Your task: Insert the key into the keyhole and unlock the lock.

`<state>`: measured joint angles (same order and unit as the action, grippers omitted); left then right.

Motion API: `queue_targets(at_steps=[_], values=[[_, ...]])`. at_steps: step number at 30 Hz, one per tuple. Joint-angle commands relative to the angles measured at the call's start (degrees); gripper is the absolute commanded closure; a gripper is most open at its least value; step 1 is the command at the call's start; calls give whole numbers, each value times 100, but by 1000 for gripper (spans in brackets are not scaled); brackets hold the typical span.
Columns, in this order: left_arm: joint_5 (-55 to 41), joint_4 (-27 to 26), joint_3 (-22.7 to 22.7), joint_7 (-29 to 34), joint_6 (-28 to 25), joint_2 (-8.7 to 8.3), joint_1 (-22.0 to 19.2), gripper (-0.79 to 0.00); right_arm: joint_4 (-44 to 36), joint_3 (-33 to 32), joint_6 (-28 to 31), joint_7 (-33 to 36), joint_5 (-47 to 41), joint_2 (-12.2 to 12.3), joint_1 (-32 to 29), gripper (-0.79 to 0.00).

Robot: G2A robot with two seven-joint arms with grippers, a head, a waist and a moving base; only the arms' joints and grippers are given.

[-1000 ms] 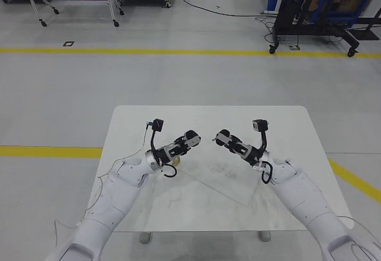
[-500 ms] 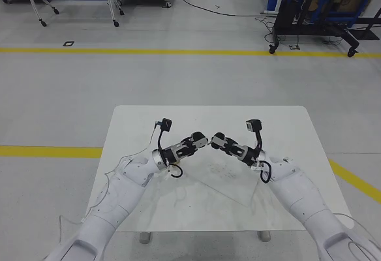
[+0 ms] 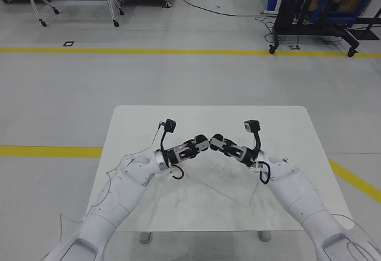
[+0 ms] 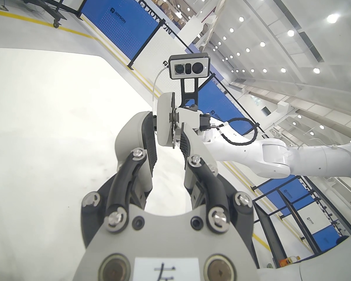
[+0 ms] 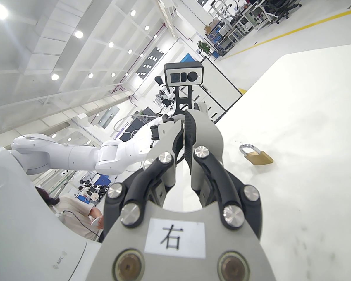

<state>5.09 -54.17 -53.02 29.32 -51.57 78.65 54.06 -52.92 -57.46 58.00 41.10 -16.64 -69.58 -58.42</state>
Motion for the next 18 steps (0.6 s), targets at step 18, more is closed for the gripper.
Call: queue_targets(at_steps=[18], values=[[-42, 138, 38, -2, -42, 2, -88, 0, 22, -298, 0, 227, 78, -91, -41, 0]])
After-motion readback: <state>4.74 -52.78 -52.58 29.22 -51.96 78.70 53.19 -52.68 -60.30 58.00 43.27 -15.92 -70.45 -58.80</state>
